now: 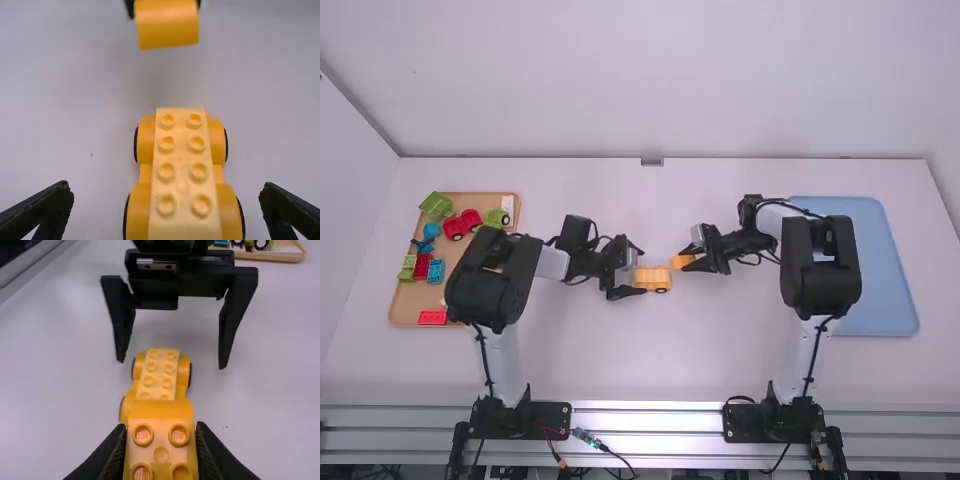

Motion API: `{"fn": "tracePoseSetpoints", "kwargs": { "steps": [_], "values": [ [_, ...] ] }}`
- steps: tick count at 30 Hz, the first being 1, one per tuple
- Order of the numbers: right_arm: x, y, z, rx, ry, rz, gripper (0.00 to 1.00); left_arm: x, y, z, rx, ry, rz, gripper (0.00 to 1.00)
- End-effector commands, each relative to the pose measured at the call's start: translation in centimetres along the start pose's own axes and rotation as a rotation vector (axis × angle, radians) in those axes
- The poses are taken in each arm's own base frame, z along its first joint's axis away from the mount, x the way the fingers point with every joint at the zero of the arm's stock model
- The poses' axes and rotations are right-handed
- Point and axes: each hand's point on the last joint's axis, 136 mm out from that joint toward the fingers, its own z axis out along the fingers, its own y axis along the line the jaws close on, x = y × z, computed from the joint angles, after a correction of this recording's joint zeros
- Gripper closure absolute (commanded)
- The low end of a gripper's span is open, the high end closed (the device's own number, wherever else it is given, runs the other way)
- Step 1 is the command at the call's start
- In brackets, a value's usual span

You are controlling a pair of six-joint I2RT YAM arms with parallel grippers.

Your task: Assemble lego blocks to make yellow taxi

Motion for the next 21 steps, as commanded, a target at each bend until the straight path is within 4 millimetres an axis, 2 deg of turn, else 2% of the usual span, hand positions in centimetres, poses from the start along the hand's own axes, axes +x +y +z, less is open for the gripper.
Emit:
{"fn": "tracePoseSetpoints", "kwargs": {
  "steps": [1, 3, 6, 13, 17, 21],
  "values": [
    [-0.1, -0.6, 0.8, -0.007, -0.008, 0.084, 0.8, 0.1, -1.7, 0.9, 0.046, -0.02, 0.002, 0.01],
    [-0.2, -0.7, 1.4, -0.012, -0.003, 0.079, 0.81, 1.0, -2.3, 1.5, 0.027, 0.03, 0.005, 0.01],
    [-0.5, -0.5, 1.9, -0.027, -0.004, 0.052, 0.81, 1.5, -2.3, 1.8, -0.007, 0.054, -0.027, 0.01],
    [-0.8, -0.2, 2.6, -0.046, -0.007, 0.051, 0.82, 1.8, -2.5, 1.7, -0.034, 0.05, -0.021, 0.0],
    [-0.8, -0.2, 2.6, -0.045, -0.009, 0.038, 0.83, 1.8, -2.5, 1.7, -0.035, 0.049, -0.009, 0.08],
    [-0.8, 0.4, 2.7, -0.048, -0.028, 0.023, 0.84, 1.7, -2.1, 1.8, -0.032, 0.05, -0.017, 0.08]
  ]
}}
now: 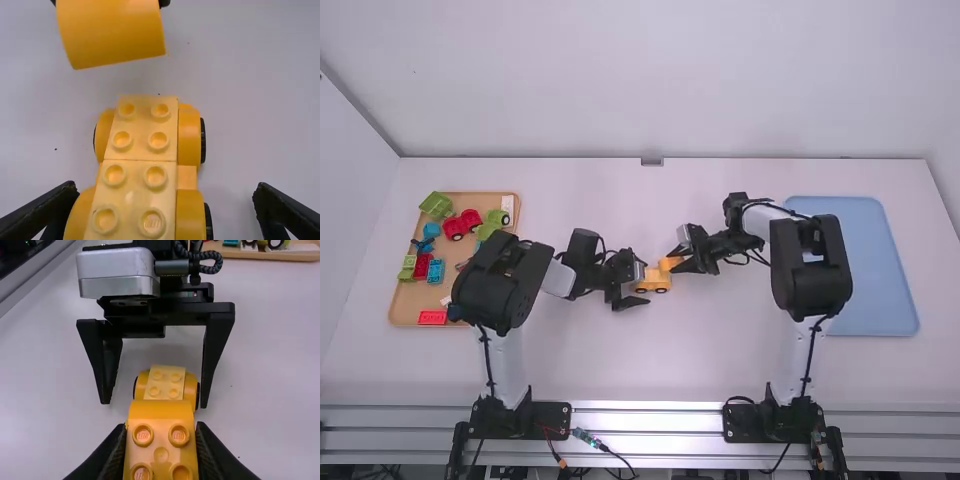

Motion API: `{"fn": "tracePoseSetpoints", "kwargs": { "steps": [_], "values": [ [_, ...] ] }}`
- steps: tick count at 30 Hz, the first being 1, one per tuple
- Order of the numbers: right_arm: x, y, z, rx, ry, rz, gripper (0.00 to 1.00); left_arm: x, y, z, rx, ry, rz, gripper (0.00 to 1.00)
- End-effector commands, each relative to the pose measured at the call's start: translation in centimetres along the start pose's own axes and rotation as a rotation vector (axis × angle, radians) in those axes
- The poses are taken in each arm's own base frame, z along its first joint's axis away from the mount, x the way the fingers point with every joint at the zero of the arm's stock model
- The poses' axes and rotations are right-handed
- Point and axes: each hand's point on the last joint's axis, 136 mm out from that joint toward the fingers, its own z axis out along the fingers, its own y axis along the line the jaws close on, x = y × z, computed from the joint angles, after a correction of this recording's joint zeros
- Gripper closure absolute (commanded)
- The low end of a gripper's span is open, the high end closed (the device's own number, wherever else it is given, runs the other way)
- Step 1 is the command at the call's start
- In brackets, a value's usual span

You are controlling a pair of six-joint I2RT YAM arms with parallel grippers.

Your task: Assemble lego blocks to make yellow taxi

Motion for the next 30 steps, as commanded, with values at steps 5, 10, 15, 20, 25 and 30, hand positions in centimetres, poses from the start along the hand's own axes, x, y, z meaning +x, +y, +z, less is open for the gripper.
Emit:
{"fn": "tracePoseSetpoints", "kwargs": {
  "steps": [5, 10, 15, 20, 25, 30],
  "values": [
    [0.3, 0.8, 0.5, -0.01, -0.047, -0.021, 0.84, 0.0, 0.3, 0.9, 0.049, -0.041, -0.021, 0.05],
    [0.2, 0.8, 0.5, -0.009, -0.053, -0.018, 0.85, 0.1, 0.3, 1.5, 0.086, -0.075, -0.031, 0.04],
    [0.2, 0.8, 0.6, -0.008, -0.052, -0.023, 0.84, 0.3, 0.5, 1.6, 0.079, -0.075, -0.025, 0.08],
    [0.8, 0.0, 0.7, 0.019, -0.048, 0.023, 0.85, 0.1, 0.5, 1.5, 0.056, -0.092, -0.001, 0.13],
    [1.0, 0.0, 0.9, 0.028, -0.054, 0.031, 0.85, 0.3, 0.6, 1.0, 0.015, -0.103, -0.008, 0.17],
    [0.8, 0.1, 1.4, 0.015, -0.049, 0.032, 0.85, 0.6, 0.0, 1.0, 0.012, -0.102, -0.007, 0.23]
  ]
}}
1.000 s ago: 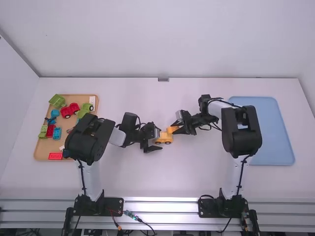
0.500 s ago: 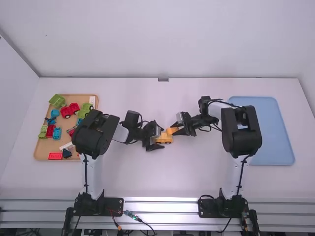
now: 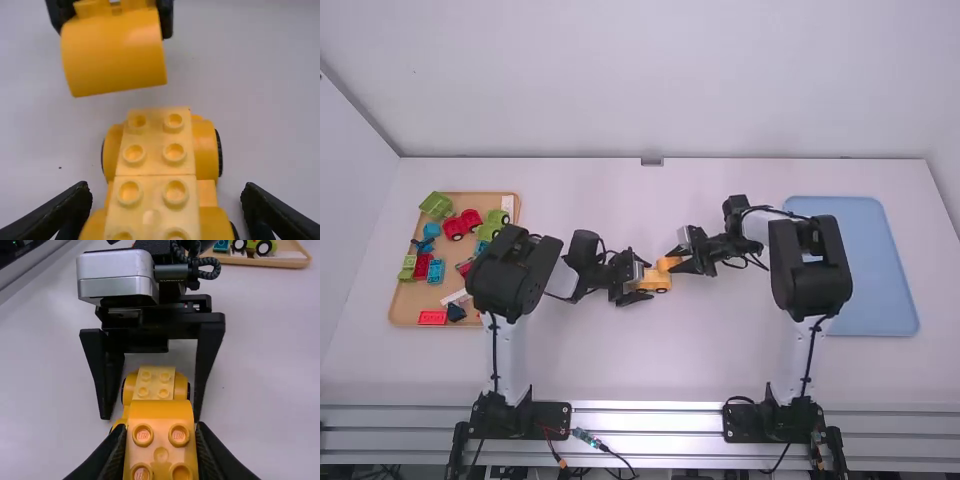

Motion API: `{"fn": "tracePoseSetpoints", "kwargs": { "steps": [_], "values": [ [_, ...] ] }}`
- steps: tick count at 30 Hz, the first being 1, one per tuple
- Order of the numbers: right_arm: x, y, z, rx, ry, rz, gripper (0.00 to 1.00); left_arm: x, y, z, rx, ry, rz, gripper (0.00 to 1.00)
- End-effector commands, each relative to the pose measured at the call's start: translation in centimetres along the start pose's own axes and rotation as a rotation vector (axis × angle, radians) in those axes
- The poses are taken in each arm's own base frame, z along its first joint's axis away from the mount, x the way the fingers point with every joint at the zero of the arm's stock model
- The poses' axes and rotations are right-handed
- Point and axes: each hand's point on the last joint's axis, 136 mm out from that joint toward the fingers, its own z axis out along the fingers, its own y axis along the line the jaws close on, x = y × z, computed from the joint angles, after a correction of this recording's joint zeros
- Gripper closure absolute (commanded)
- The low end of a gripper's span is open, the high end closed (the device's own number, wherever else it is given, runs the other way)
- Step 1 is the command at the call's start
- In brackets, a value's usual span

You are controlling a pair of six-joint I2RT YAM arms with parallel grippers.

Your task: Assemble lego blocks to make yellow taxi

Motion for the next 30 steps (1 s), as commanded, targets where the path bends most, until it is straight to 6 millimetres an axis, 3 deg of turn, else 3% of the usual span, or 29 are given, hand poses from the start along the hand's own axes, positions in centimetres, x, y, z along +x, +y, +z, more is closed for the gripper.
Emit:
{"fn": "tracePoseSetpoints", "kwargs": {
  "steps": [1, 17, 19, 30],
  "values": [
    [0.2, 0.7, 0.9, -0.028, -0.019, 0.041, 0.86, 0.6, -0.6, -0.2, 0.013, -0.002, -0.035, 0.27],
    [0.2, 1.0, 1.3, -0.042, -0.012, 0.038, 0.87, 0.4, 0.3, 0.0, 0.015, 0.005, -0.058, 0.39],
    [0.2, 1.3, 1.6, -0.046, -0.023, 0.036, 0.87, 0.3, 0.2, 0.3, 0.026, 0.008, -0.061, 0.54],
    [0.4, 1.9, 2.5, -0.074, 0.009, 0.051, 0.86, 0.5, 0.3, 0.4, 0.048, 0.027, -0.048, 0.52]
  ]
}}
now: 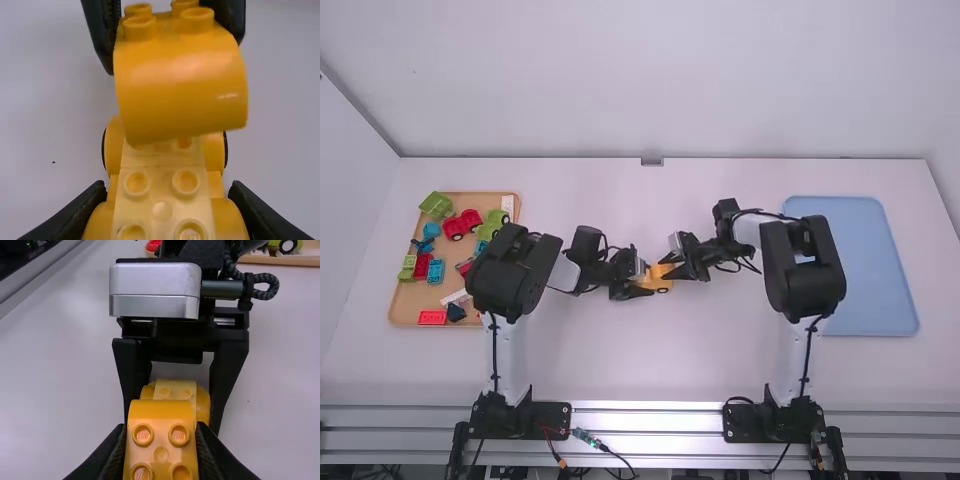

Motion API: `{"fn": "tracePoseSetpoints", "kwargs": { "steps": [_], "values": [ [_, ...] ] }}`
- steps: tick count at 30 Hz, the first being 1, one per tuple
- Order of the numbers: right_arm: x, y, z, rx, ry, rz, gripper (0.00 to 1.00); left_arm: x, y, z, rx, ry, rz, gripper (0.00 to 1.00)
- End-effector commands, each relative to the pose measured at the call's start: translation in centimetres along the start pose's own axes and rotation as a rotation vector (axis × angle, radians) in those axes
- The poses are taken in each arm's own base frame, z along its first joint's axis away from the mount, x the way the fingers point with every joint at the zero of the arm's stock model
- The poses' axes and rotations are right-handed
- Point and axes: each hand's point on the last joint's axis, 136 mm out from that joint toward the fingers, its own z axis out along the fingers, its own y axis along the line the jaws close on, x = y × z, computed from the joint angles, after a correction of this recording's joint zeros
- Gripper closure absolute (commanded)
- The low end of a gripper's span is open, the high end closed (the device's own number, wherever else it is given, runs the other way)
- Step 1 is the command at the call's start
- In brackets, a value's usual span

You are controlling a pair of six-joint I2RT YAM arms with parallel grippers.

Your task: Assemble lego blocks to make yellow taxi

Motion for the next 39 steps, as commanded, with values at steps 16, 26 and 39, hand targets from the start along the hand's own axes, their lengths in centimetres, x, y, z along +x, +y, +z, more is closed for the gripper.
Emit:
{"fn": "tracePoseSetpoints", "kwargs": {
  "steps": [16, 26, 39],
  "values": [
    [1.6, -0.3, 2.9, 0.0, 0.055, 0.105, 0.88, 0.9, 0.3, 0.2, -0.014, 0.031, -0.001, 0.54],
    [1.6, -0.1, 3.1, -0.004, 0.061, 0.114, 0.88, 1.0, 0.6, 0.0, -0.027, 0.037, -0.002, 0.55],
    [1.7, 0.2, 3.7, -0.02, 0.081, 0.111, 0.9, 1.0, 0.7, 0.0, -0.028, 0.037, -0.006, 0.57]
  ]
}}
